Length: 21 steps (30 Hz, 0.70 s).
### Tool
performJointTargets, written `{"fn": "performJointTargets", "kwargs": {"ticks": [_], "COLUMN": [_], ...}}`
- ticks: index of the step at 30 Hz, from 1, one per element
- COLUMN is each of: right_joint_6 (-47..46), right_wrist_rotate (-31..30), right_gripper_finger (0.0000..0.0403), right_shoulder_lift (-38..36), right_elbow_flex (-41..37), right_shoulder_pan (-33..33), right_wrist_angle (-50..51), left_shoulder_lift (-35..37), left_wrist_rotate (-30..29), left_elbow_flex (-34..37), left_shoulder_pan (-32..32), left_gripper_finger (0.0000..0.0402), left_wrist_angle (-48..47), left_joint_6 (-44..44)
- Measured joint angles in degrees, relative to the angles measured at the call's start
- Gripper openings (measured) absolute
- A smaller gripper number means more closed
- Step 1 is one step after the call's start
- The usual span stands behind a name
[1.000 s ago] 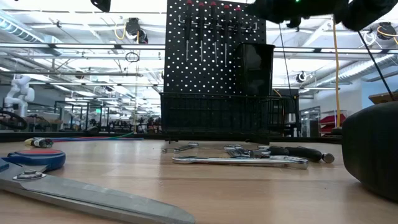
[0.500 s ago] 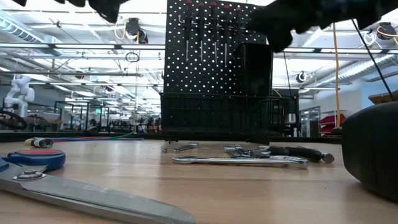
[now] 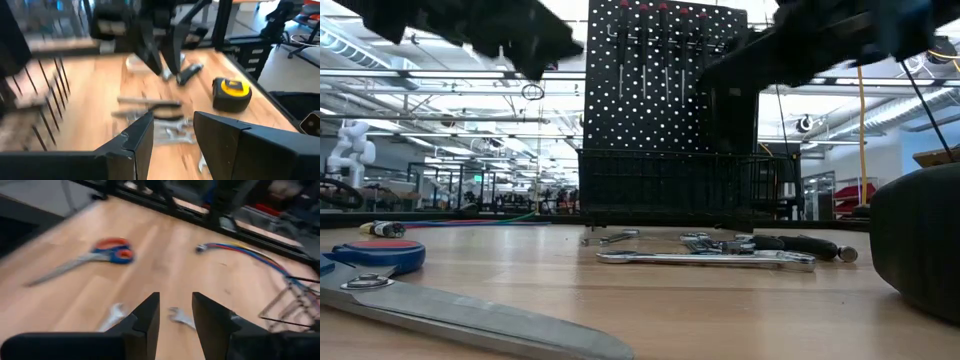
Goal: Hang tools onto peg board
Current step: Put the wrench into the black bin on the pegboard
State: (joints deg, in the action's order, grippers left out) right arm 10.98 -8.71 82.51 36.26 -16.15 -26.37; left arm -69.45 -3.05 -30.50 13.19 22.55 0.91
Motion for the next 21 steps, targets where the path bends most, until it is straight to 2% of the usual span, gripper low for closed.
{"fn": "performJointTargets", "kwargs": {"ticks": [2,5,10,15,21], "right_joint_6": [3.7,10.7,12.6,18.6,25.3], "right_wrist_rotate": [-0.4,-0.3,-0.7,-2.2,-3.6], "right_gripper_finger": [0.0107,0.0107,0.0107,0.0107,0.0107], "right_shoulder_lift": [2.3,5.5,10.6,14.9,20.5], "right_elbow_flex": [3.1,8.3,17.7,24.5,26.8], "right_shoulder_pan": [0.5,0.8,1.8,1.9,2.4], "right_wrist_angle": [5.0,18.5,38.7,49.9,59.5], "left_shoulder_lift": [-2.8,-7.1,-12.3,-13.1,-13.0], "left_wrist_rotate": [0.0,-0.2,-1.5,-1.5,-1.4], "left_elbow_flex": [0.0,0.0,0.0,0.0,0.0], "left_shoulder_pan": [0.1,0.4,0.4,0.4,0.7], "left_gripper_finger": [0.0148,0.0148,0.0148,0.0148,0.0148], "left_wrist_angle": [0.2,0.7,3.5,4.5,5.8], "left_joint_6": [2.9,4.1,4.1,3.1,3.1]}}
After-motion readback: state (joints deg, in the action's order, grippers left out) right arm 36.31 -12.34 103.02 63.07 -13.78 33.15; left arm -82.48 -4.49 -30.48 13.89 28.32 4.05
